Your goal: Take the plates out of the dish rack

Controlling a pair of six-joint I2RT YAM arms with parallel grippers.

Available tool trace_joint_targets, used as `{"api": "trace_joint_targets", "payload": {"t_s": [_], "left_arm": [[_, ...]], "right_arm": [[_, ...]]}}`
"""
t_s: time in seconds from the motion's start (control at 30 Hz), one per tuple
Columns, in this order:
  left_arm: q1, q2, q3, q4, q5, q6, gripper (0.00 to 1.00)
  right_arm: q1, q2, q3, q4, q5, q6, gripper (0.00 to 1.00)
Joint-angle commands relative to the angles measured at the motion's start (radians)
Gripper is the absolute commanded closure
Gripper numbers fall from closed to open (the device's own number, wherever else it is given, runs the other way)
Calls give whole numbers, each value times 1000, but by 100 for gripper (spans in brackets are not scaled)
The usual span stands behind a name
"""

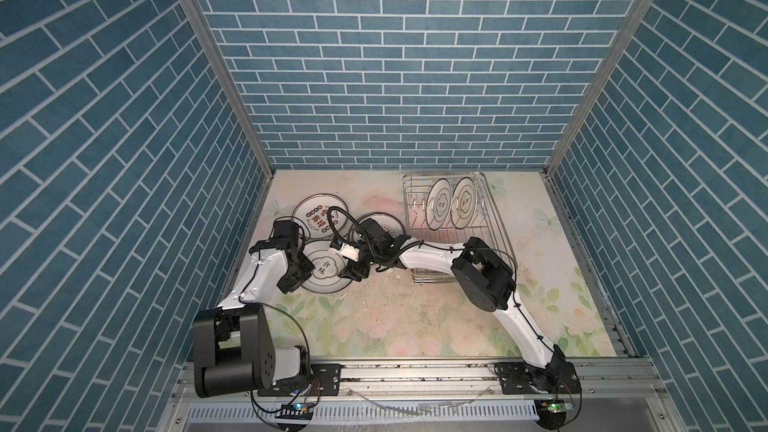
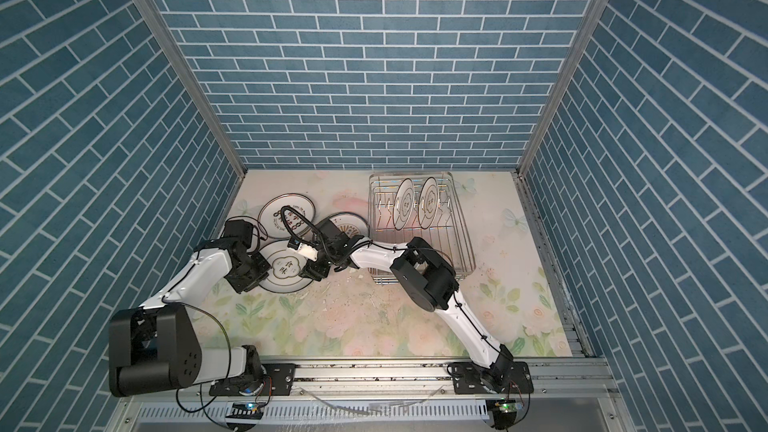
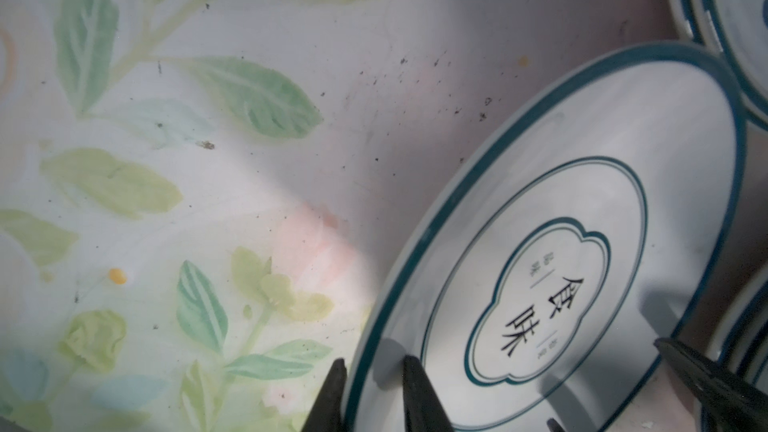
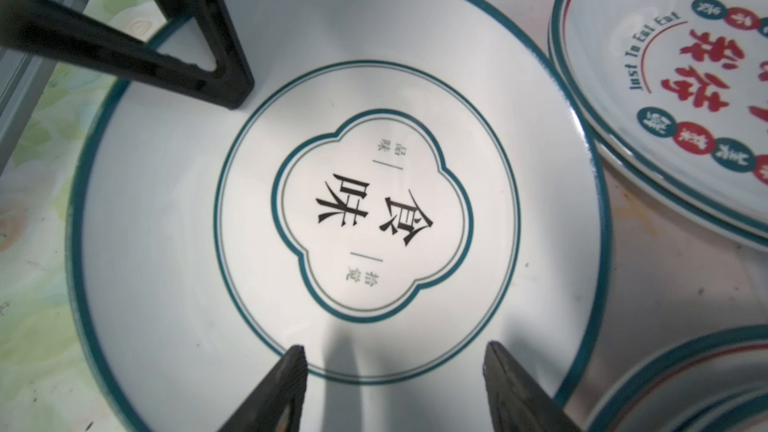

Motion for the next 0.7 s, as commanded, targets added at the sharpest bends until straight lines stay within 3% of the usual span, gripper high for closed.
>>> {"api": "trace_joint_targets", "payload": {"t_s": [0.0,0.33,0.67], "left_arm": [[-10,24,-28,-131,-114,21,75],[-11,71,-9,-120,-104,35,75],[-13,2,-17,-116,-124,31,71]], "right_arm": [[4,25,37,-16,4,-49,32],[5,52,58,-20,-9,-44,33],[5,22,51,9,2,-44,33]]}}
